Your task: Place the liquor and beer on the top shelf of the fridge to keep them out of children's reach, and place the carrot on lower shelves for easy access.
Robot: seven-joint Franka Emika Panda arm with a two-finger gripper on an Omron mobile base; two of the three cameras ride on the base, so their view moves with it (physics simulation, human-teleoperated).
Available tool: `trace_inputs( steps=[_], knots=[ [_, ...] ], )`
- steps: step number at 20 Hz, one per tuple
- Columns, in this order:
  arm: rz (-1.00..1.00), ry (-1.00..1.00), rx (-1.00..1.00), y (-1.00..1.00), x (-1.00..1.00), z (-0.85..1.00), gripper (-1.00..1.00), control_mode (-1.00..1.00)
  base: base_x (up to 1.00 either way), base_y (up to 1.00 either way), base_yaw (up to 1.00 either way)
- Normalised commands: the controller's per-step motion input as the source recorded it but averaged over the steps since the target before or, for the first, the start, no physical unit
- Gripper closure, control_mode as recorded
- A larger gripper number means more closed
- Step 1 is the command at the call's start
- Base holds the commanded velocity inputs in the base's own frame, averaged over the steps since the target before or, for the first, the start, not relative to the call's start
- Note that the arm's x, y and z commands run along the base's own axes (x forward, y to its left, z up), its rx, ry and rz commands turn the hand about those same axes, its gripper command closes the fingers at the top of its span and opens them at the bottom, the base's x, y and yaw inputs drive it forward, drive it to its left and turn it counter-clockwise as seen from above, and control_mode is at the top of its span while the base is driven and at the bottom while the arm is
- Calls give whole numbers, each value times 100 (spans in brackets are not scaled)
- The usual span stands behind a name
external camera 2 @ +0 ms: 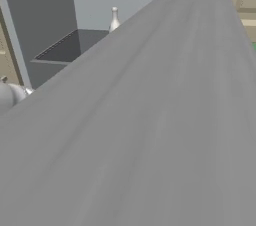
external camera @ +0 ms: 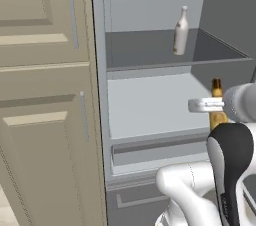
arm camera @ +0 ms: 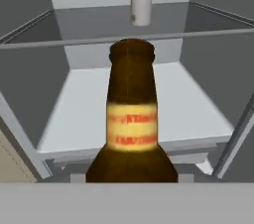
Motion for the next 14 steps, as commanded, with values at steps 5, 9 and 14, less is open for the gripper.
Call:
trace_inputs(
  steps=[5,9,14],
  knots=[
    [0,-51,0,0,-3,10,100,-100,0,0,0],
    [0,-50,0,0,0,42,100,-100,0,0,0],
    [0,-47,0,8,0,30,100,-100,0,0,0]
  ],
)
